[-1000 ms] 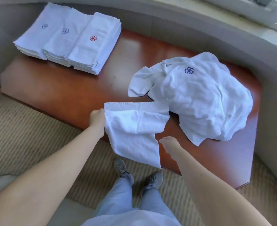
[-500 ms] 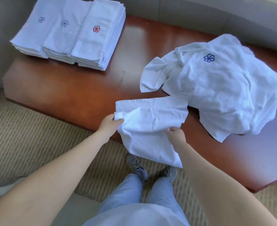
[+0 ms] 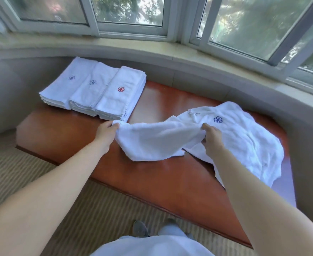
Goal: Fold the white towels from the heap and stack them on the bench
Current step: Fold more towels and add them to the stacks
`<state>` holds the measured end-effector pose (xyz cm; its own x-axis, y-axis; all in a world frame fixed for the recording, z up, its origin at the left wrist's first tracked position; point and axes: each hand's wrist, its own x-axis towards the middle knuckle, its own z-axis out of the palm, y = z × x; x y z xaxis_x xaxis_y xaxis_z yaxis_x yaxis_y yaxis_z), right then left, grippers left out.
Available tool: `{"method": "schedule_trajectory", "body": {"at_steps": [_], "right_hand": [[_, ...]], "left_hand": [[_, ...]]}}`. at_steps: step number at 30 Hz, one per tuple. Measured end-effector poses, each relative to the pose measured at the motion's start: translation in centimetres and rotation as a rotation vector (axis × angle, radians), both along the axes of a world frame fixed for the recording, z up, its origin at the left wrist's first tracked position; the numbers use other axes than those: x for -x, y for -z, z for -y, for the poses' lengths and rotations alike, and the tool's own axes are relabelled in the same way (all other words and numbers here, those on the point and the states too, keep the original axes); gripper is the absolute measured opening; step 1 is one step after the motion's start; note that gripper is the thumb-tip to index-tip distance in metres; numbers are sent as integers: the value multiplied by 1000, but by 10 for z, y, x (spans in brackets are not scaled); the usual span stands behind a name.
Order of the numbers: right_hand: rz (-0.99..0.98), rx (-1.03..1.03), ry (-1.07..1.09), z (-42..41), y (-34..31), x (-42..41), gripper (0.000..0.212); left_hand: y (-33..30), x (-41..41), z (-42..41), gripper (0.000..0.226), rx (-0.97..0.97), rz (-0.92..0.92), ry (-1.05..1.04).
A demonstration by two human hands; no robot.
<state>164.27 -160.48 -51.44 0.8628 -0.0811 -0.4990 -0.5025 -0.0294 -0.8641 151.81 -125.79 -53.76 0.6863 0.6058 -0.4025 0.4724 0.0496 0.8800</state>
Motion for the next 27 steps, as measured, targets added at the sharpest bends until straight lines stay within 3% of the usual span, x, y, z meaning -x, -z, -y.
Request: {"method": "schedule_trajectory", "body": {"at_steps": [3,7,18,22,27], "right_hand": [[25,18,-37,6,-8,-1,15],[75,118,-99,10,-9,-11,37],[174,141,-200,-2,-35,-67,11],[133,104,-273,-2,-31,-75,25],[51,-44,-206,1,-31,-82,29]], "left_hand": [[-9,-6,-13,11,-26,13,-27],[-19,-20,-25,13,-1,8,-79],[-49,-67,-49,14,8,76,-165],[-51,-72,-52,12,8,49,-165],[-52,-72,-54,10,4,46,-191]]}}
